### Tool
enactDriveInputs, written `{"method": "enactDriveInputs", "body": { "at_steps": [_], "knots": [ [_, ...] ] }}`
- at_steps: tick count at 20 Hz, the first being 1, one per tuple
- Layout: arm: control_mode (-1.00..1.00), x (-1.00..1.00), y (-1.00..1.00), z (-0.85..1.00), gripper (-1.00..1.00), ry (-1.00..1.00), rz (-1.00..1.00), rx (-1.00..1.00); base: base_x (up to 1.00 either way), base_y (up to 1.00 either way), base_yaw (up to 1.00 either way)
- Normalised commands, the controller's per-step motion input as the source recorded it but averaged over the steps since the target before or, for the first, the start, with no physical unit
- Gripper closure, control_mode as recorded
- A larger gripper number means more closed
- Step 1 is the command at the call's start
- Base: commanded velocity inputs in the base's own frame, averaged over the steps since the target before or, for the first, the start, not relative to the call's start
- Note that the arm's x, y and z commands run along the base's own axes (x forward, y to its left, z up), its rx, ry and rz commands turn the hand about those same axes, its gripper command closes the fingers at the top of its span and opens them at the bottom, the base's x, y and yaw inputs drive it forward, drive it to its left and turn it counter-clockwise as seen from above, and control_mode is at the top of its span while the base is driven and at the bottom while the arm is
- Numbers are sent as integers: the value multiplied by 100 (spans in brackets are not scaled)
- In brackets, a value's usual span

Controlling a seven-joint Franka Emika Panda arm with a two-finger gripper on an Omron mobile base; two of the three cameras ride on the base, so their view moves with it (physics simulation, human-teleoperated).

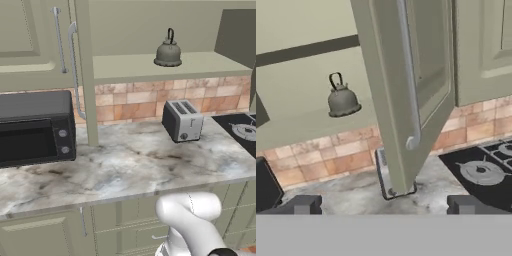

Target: Open the cabinet, pick the kettle from the cabinet, and place it in the sink.

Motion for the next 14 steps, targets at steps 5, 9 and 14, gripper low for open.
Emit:
{"method": "enactDriveInputs", "body": {
  "at_steps": [5, 9, 14],
  "knots": [
    [-100, -3, 50, 5, -100, 25, -17, 0, 0, 0, 0],
    [-100, 0, 50, 5, -100, 33, -18, 0, 0, 0, 0],
    [-100, 13, 38, -1, -100, 17, -10, 1, 0, 0, 0]
  ]
}}
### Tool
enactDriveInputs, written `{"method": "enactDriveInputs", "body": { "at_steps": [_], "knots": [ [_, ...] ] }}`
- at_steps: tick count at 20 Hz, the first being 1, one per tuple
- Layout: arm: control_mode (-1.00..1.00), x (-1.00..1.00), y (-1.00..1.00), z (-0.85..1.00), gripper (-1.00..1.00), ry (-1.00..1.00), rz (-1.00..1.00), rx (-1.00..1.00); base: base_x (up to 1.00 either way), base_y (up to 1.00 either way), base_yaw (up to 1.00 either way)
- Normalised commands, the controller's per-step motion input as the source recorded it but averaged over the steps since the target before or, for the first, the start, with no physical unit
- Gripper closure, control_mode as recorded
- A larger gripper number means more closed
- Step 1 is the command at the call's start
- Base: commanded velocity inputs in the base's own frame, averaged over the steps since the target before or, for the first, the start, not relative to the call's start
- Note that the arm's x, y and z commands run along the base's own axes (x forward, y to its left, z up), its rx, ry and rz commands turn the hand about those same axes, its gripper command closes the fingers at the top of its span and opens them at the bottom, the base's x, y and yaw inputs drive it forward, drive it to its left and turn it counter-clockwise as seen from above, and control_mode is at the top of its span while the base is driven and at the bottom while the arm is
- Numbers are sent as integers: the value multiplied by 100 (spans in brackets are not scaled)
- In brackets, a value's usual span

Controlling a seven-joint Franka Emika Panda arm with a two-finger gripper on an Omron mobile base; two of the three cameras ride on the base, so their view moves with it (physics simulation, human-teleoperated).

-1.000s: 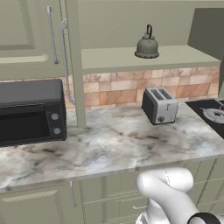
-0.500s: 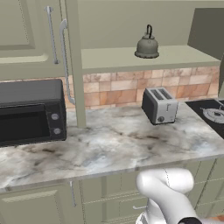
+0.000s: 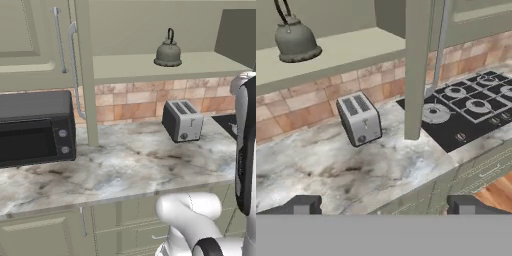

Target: Open the cabinet, pick the kettle from the cabinet, and place it in the sink.

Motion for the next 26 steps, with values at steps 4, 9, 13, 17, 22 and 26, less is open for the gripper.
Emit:
{"method": "enactDriveInputs", "body": {
  "at_steps": [4, 9, 13, 17, 22, 26],
  "knots": [
    [-100, 33, 19, -9, -100, 13, -14, 15, 0, 0, 0],
    [-100, 37, 9, -13, -100, 9, -20, 29, 0, 0, 0],
    [-100, 38, 1, -19, -100, 1, -22, 33, 0, 0, 0],
    [-100, 43, 0, -17, -100, 0, -27, 20, 0, 0, 0],
    [-100, 41, 2, -5, -100, -7, -35, 5, 0, 0, 0],
    [-100, 38, 0, -5, -100, -12, -42, 3, 0, 0, 0]
  ]
}}
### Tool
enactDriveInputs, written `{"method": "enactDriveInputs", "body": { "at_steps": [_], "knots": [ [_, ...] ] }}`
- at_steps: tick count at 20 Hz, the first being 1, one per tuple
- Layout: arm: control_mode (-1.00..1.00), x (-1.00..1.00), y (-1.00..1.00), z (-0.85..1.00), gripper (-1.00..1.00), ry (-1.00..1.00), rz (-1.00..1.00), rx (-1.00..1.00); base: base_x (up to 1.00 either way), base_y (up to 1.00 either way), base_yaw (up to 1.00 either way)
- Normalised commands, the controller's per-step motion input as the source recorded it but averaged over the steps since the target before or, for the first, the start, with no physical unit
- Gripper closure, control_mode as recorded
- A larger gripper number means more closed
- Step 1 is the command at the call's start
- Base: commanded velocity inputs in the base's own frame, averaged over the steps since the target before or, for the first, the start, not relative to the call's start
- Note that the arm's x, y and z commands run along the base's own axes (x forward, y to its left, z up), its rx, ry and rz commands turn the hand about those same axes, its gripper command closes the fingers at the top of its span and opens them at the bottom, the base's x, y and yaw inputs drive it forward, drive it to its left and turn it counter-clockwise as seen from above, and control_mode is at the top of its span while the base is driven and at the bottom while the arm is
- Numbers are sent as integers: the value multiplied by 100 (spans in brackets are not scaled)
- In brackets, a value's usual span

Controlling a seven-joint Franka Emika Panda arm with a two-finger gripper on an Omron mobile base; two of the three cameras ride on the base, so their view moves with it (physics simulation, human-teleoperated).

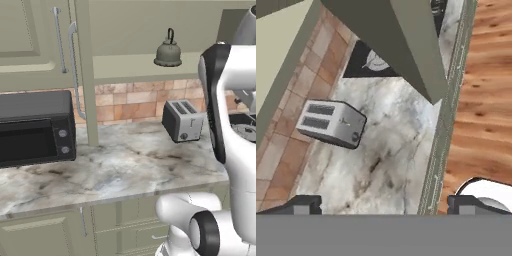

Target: Open the cabinet, pick the kettle from the cabinet, and place it in the sink.

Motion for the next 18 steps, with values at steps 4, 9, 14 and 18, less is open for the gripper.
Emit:
{"method": "enactDriveInputs", "body": {
  "at_steps": [4, 9, 14, 18],
  "knots": [
    [-100, 39, -5, -9, -100, -7, -42, 4, 0, 0, 0],
    [-100, 38, -16, -6, -100, -7, -36, 2, 0, 0, 0],
    [-100, 35, -23, -2, -100, -8, -31, 0, 0, 0, 0],
    [-100, 21, -26, 0, -100, -16, -29, 1, 0, 0, 0]
  ]
}}
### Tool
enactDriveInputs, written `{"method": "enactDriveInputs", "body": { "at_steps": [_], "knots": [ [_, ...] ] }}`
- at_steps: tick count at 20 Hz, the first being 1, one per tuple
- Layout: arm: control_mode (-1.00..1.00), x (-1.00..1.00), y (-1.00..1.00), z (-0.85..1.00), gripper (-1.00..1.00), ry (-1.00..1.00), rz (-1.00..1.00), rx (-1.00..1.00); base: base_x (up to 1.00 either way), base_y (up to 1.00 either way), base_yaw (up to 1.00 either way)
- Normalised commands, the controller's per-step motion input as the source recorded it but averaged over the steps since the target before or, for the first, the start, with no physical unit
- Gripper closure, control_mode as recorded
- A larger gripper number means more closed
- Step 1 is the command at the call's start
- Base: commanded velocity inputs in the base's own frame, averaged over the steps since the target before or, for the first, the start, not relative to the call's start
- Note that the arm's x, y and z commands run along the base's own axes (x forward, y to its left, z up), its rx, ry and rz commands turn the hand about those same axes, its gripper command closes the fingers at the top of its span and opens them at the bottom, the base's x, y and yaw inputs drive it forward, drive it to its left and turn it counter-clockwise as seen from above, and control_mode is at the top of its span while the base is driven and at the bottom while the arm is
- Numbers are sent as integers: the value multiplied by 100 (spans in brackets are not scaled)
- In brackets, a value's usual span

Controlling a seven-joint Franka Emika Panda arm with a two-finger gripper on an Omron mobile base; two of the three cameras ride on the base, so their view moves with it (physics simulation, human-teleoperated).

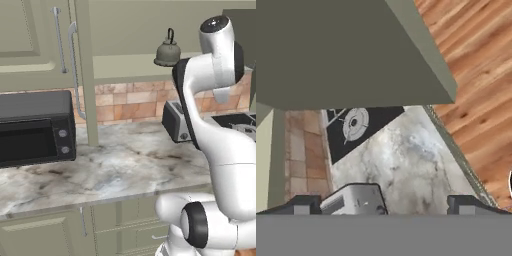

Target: Open the cabinet, pick the kettle from the cabinet, and place it in the sink.

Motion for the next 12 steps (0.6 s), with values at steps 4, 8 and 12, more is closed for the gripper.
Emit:
{"method": "enactDriveInputs", "body": {
  "at_steps": [4, 8, 12],
  "knots": [
    [-100, 5, -33, 0, -100, -28, -20, 0, 0, 0, 0],
    [-100, 5, -35, 0, -100, -25, -23, 0, 0, 0, 0],
    [-100, 5, -38, 0, -100, -20, -22, 1, 0, 0, 0]
  ]
}}
